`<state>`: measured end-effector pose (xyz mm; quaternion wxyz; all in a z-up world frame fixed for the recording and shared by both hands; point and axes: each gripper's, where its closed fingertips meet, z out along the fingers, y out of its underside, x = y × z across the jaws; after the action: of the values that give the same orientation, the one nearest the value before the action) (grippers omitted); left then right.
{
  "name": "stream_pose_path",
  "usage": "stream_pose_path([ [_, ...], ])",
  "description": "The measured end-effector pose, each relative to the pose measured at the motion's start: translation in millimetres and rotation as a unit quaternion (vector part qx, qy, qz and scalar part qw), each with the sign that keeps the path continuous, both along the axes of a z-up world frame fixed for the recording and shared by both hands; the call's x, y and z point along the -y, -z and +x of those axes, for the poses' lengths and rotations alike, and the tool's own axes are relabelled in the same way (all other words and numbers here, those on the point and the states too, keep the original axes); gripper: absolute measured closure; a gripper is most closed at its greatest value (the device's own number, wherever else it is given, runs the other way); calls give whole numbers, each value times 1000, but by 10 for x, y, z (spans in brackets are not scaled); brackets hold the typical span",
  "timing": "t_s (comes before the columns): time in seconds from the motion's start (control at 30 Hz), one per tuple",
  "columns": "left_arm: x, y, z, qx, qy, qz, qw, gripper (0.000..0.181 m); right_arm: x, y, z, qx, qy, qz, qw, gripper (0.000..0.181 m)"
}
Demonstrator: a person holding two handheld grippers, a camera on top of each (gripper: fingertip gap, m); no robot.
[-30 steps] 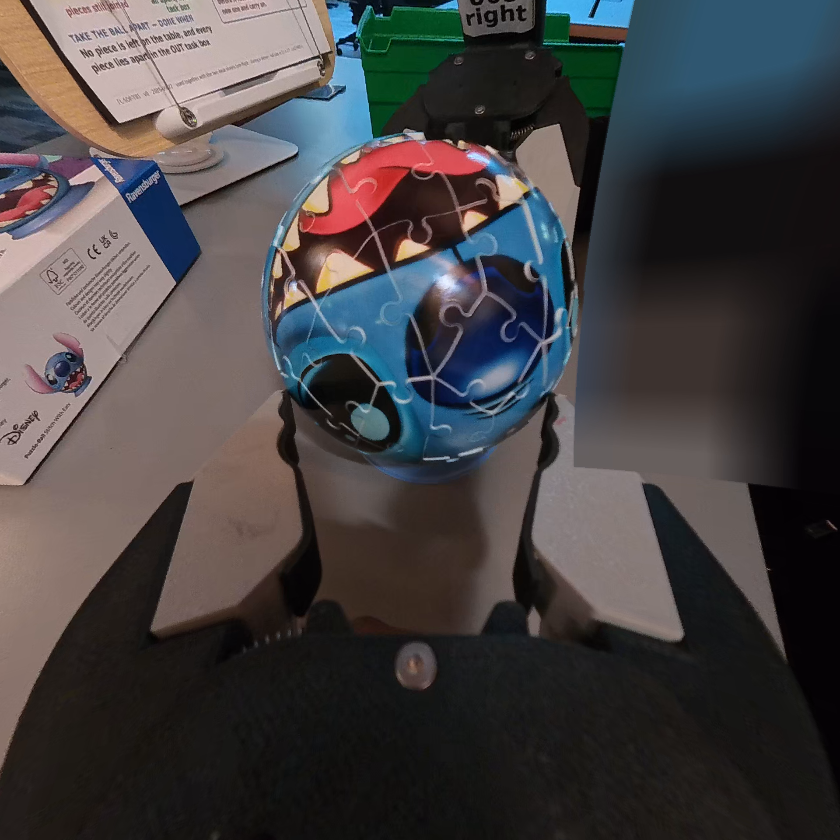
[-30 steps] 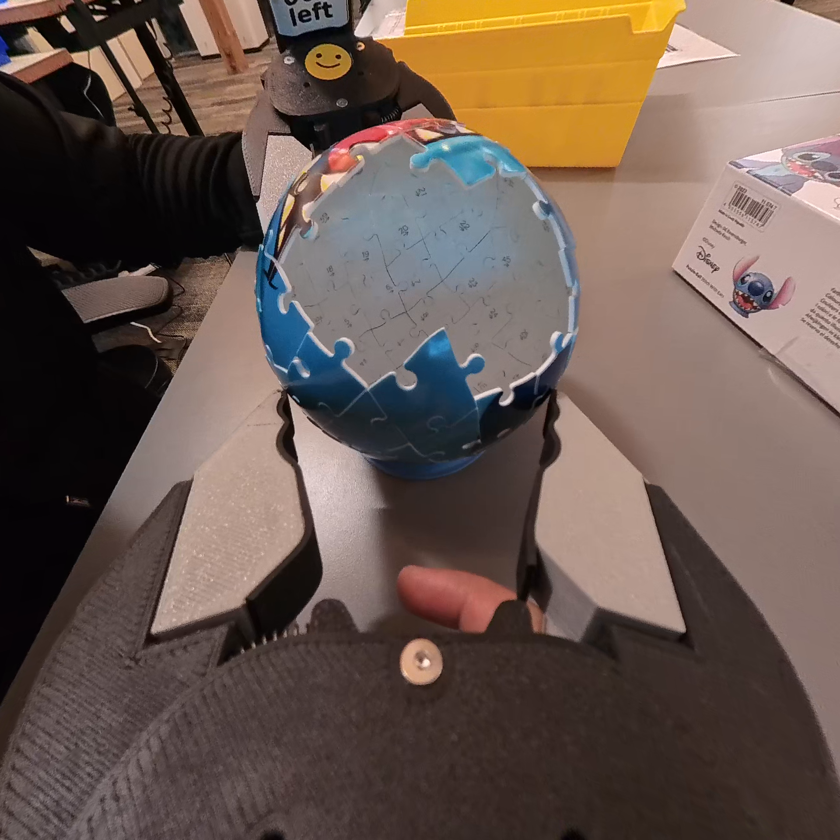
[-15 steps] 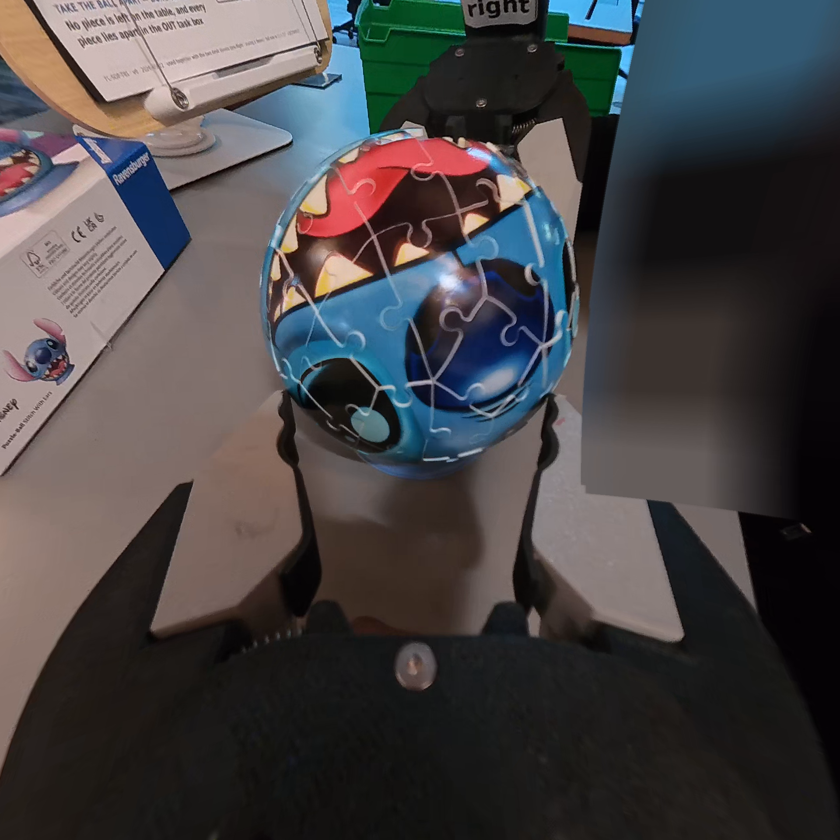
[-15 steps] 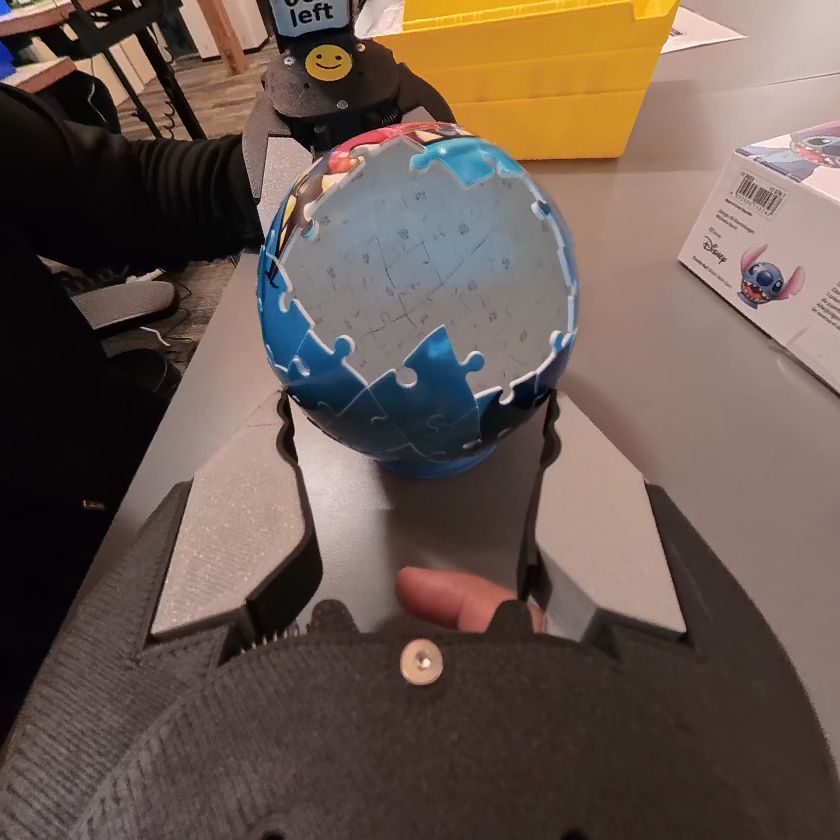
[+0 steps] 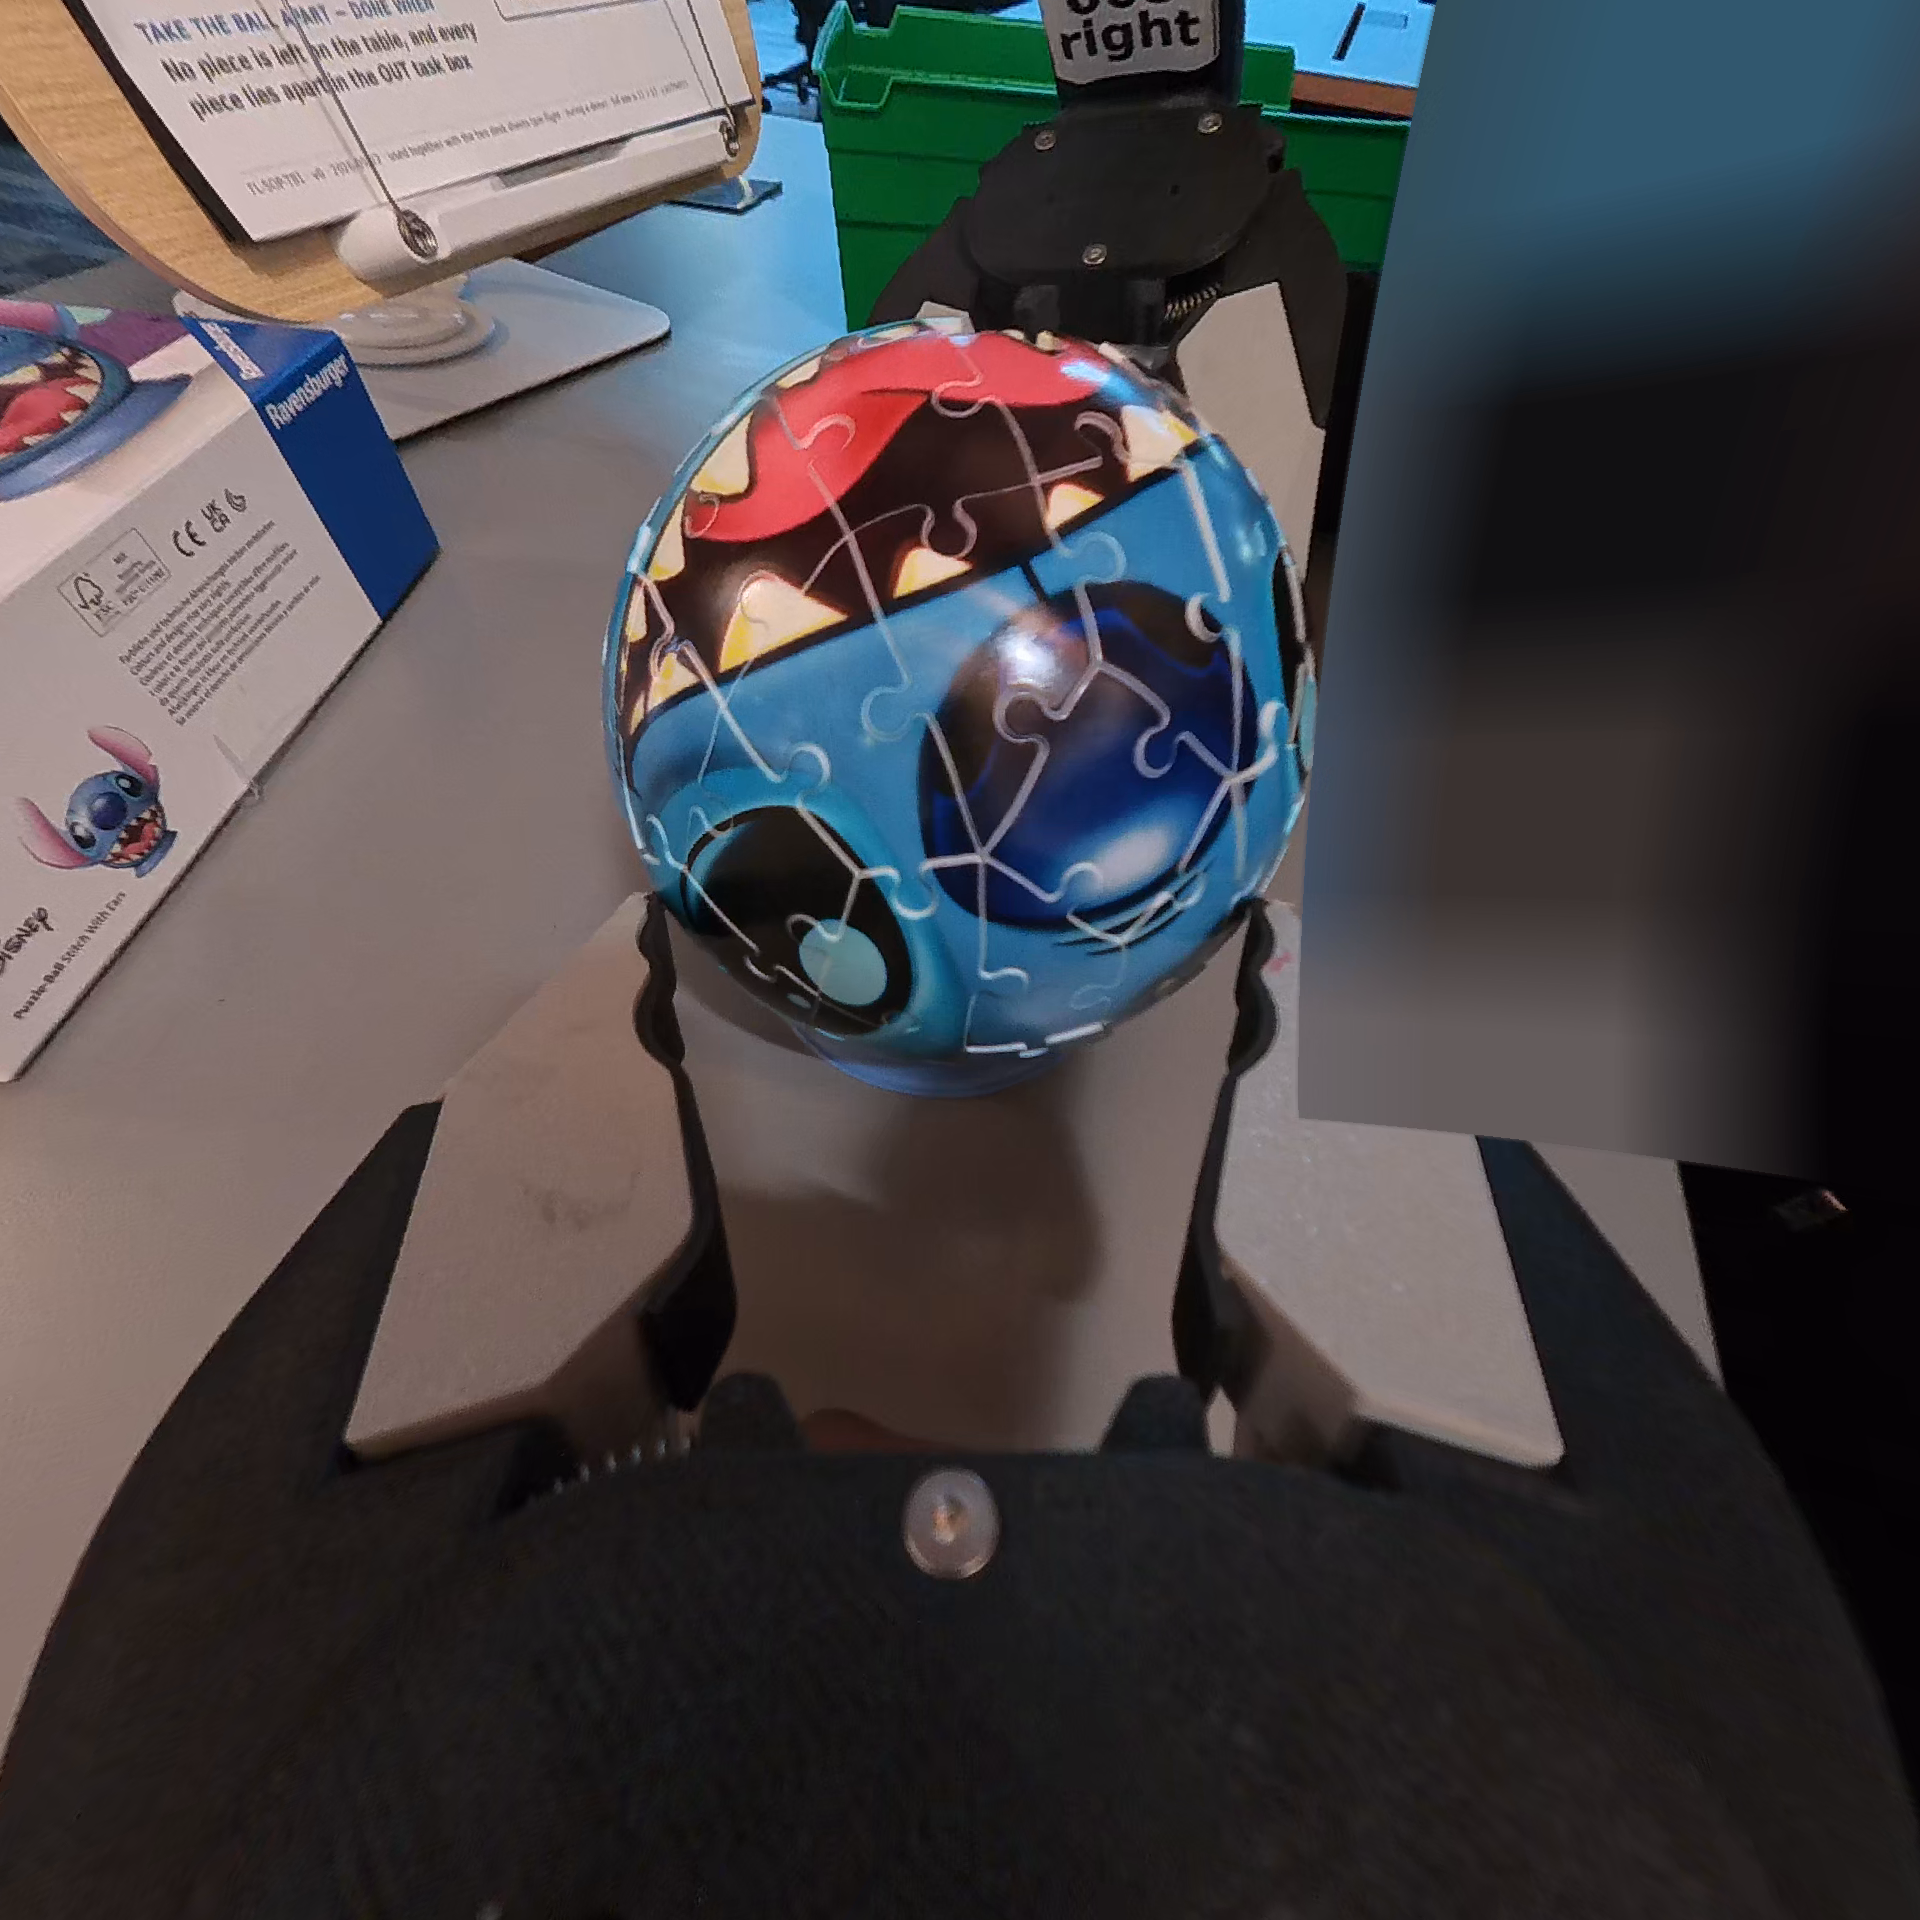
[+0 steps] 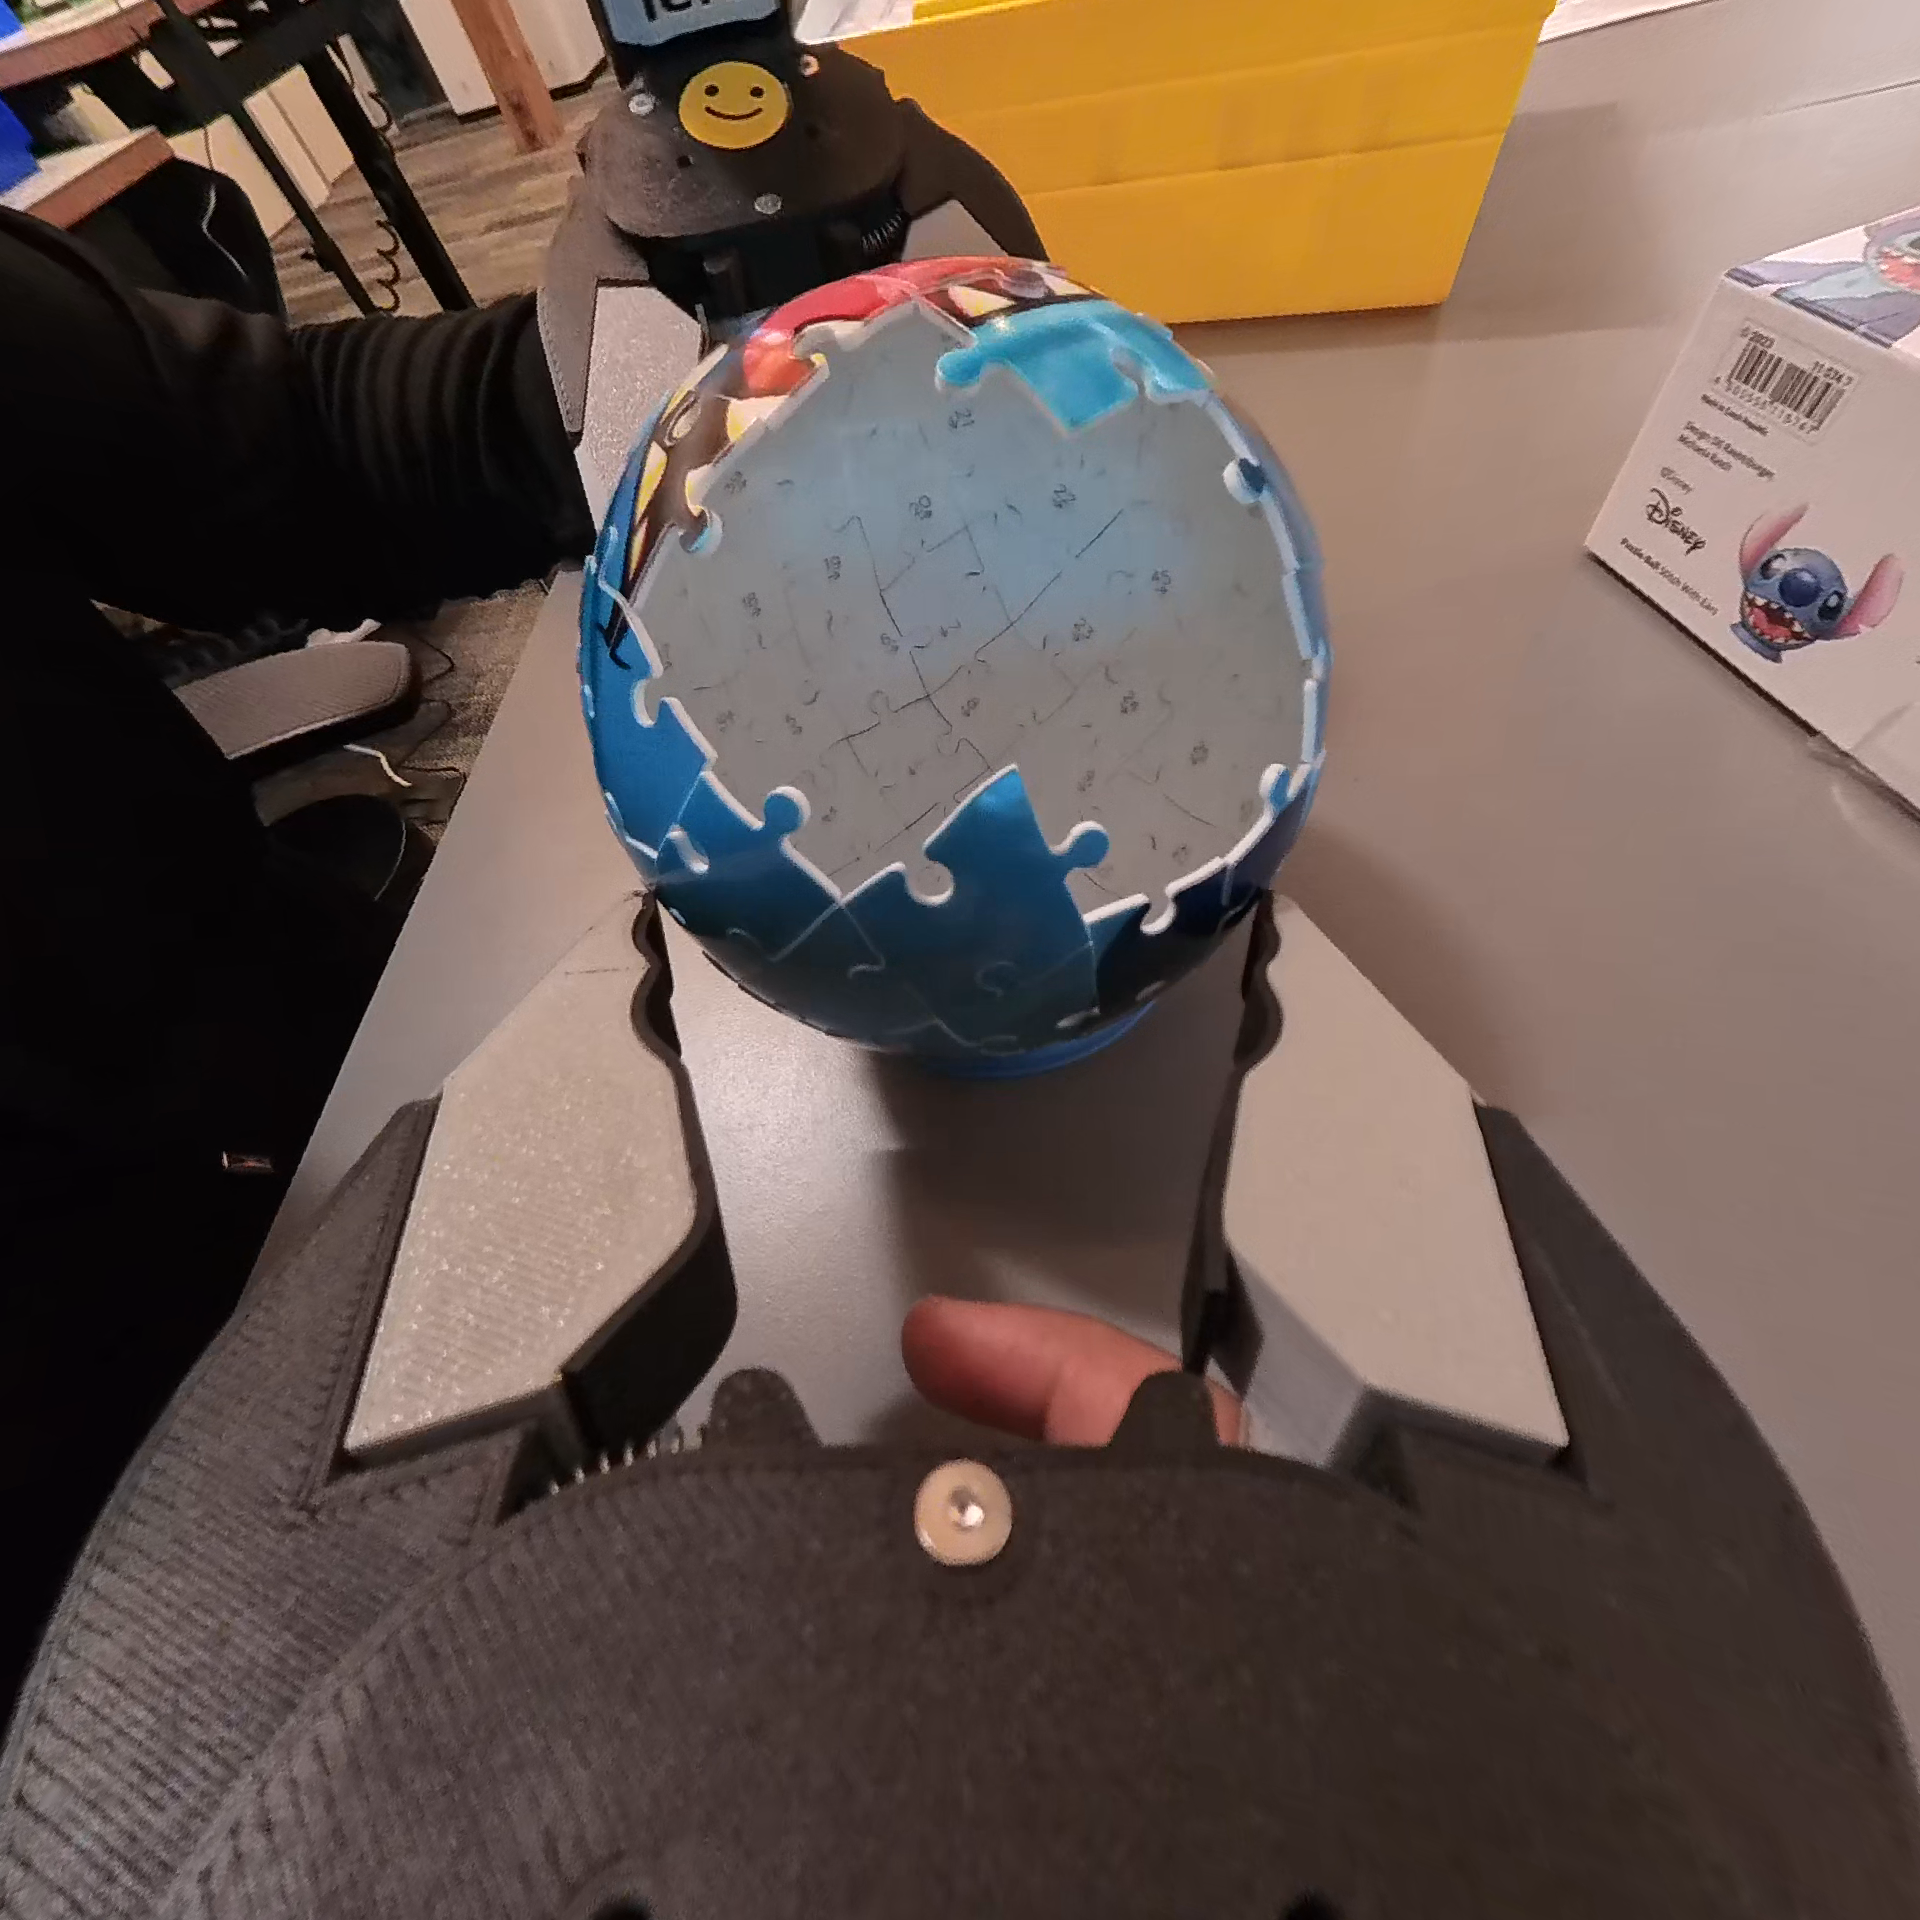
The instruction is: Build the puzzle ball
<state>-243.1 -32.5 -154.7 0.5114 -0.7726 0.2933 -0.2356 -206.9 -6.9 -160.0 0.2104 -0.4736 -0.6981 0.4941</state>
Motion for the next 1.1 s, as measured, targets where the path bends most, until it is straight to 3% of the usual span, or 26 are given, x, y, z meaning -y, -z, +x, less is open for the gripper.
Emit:
stream_pose_path([
  [0.7,3,25,-2,-16,-1,6,1000,75,-8,45,50,14,-4,9,1000,78],
  [0.77,7,31,-1,-21,-1,7,1000,75,-76,36,136,22,-5,24,999,71],
  [0.87,25,40,-1,-34,1,15,999,74,-171,-175,353,12,-10,22,1000,69],
  [0.97,44,18,-15,-37,2,26,999,75,-512,-539,531,-50,47,65,995,76],
  [1.1,62,-20,-104,-43,-3,37,998,76,-948,-941,752,-115,126,50,984,89],
])
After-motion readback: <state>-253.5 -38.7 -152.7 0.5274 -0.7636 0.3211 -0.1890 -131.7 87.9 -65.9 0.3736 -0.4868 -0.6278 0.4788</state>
